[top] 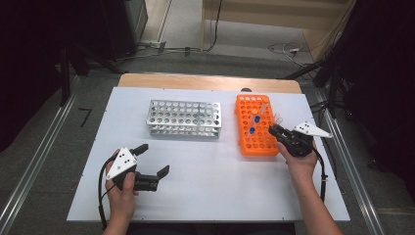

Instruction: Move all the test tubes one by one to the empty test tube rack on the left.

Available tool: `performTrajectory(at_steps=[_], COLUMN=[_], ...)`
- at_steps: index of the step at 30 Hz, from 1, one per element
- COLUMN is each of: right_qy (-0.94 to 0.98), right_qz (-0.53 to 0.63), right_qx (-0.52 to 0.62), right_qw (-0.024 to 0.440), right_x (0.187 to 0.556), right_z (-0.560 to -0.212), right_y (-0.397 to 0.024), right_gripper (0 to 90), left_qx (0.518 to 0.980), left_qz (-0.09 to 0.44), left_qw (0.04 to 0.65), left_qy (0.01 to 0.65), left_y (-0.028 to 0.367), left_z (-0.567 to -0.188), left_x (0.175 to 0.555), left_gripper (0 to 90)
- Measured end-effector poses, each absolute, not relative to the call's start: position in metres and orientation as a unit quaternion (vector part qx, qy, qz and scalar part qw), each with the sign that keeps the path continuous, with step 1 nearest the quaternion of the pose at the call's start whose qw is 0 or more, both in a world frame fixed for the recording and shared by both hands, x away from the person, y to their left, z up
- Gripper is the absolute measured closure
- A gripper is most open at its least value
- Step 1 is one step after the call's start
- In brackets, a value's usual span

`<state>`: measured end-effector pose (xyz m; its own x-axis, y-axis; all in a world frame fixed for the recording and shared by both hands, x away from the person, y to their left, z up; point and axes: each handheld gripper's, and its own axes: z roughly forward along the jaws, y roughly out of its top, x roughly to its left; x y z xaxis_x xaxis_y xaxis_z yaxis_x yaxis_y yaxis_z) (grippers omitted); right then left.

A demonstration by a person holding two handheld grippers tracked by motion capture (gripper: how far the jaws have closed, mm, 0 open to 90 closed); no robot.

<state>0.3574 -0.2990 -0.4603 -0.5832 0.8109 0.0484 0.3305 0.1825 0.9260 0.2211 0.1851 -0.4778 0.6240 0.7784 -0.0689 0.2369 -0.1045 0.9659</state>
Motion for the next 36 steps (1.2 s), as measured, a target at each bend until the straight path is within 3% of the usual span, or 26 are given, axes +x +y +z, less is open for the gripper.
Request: performTrajectory(at_steps=[8,21,36], right_qy=[0.747,0.771,0.810], right_qz=[0.498,0.500,0.507], right_qx=[0.372,0.344,0.267], right_qw=[0.236,0.191,0.121], right_x=[0.336,0.291,0.269], right_z=[-0.443,-0.438,-0.448], right_y=[-0.296,-0.283,-0.222], right_gripper=[74.3,74.2,74.2], left_qx=[0.699,0.701,0.715], left_qz=[0.240,0.221,0.191], left_qw=[0.574,0.582,0.567], left_qy=[0.353,0.348,0.362], left_y=[0.178,0.157,0.125], left_z=[-0.466,-0.451,-0.446], left_x=[0.218,0.213,0.212], left_gripper=[0.0,0.0,17.5])
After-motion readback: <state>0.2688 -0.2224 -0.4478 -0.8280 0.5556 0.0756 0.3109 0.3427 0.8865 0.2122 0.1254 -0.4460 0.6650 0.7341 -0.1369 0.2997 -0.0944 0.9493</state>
